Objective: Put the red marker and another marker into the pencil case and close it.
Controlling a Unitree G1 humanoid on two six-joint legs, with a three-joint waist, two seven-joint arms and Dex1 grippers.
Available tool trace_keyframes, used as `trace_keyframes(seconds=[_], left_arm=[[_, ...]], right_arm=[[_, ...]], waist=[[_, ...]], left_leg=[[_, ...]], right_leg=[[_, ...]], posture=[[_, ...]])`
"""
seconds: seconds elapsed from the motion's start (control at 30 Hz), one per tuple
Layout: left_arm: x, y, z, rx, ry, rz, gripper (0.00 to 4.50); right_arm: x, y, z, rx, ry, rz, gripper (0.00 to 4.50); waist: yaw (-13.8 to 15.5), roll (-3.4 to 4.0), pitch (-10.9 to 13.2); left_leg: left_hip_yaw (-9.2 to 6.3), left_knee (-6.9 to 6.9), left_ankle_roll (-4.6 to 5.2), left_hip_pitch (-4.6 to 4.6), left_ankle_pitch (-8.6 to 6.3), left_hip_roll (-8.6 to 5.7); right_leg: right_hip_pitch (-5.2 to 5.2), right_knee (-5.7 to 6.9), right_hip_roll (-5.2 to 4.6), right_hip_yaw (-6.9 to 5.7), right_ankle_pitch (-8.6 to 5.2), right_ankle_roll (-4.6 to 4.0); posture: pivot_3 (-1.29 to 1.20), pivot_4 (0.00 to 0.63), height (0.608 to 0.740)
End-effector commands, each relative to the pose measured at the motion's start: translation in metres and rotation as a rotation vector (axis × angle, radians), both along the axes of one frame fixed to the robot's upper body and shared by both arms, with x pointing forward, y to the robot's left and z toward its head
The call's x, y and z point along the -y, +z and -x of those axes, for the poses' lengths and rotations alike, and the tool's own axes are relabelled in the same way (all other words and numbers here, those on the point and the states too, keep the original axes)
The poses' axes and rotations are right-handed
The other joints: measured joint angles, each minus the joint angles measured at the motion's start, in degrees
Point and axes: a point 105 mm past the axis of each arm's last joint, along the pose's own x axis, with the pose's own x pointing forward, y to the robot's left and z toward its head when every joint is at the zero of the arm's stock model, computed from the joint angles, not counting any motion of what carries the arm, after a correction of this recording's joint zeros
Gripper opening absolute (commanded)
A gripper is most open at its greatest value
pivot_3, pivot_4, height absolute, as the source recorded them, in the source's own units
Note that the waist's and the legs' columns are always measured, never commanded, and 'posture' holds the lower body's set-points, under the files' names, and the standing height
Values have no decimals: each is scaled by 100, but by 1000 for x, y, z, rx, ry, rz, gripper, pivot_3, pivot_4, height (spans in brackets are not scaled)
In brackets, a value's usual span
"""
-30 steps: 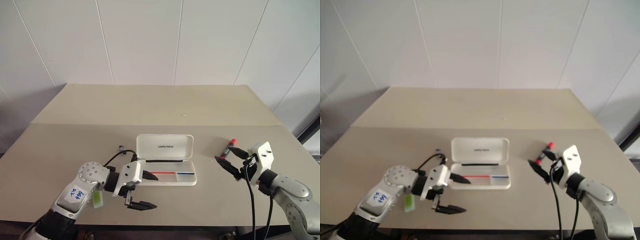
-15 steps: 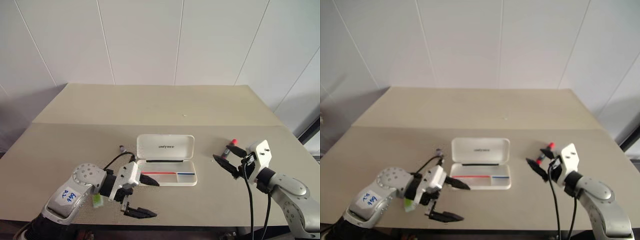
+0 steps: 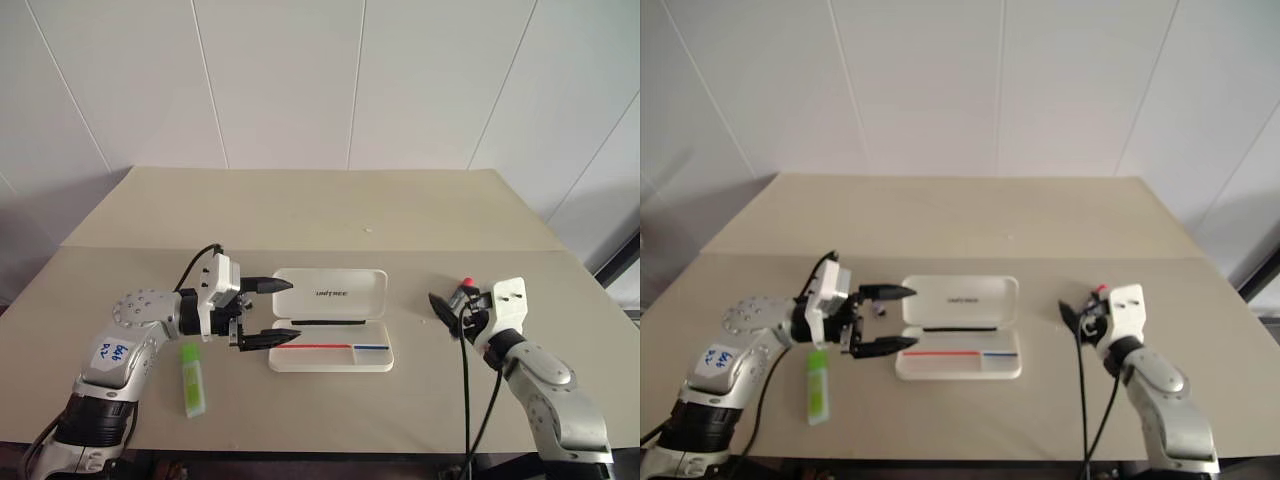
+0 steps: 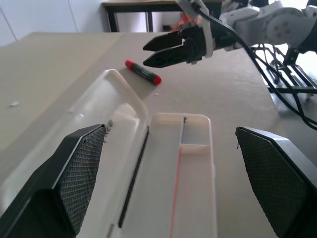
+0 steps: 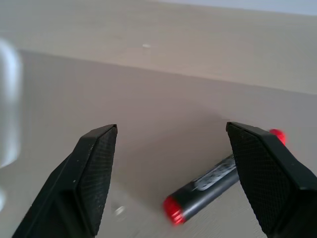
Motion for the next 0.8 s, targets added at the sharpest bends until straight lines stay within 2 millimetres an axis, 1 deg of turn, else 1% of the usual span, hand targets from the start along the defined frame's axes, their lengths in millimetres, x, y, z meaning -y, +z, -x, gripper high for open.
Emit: trace_keyframes(seconds=[0.03,0.13,0.3,0.43,0.6,0.8], left_arm=[[-7,6,4,34,-21,16,4484],[-9,4,5,32,-27,5,4484],[-16,3,6,29,-24,3,4484],[-24,1,7,21,-9,5,4484],[-30,2,5,13,7,9,4484],[-31,3,2,19,19,5,4484]], right_arm=[[10,4,-9,27,-115,9,4500],[17,-2,-18,-4,-192,-28,4500],[19,-10,-25,-30,-251,-72,4500],[16,-15,-30,-53,-258,-96,4500],[16,-22,-37,-104,-286,-79,4500],[14,-25,-47,-150,-316,-73,4500]], waist=[[0,0,0],[-3,0,0],[-13,2,1],[-41,2,1],[-54,2,1],[-118,2,1]], left_leg=[[0,-1,0,0,0,0],[0,-3,0,0,0,1],[0,-6,0,0,0,1],[0,-8,0,1,0,1],[0,-5,0,2,0,1],[0,-7,0,1,0,1]], right_leg=[[0,0,0,0,0,0],[-2,1,1,0,0,-1],[-3,1,0,0,0,-1],[-3,1,1,0,0,-1],[-3,5,1,0,0,-1],[-4,4,0,0,0,-1]], posture=[[0,150,740],[0,150,740],[0,150,740],[0,150,740],[0,150,740],[0,150,740]])
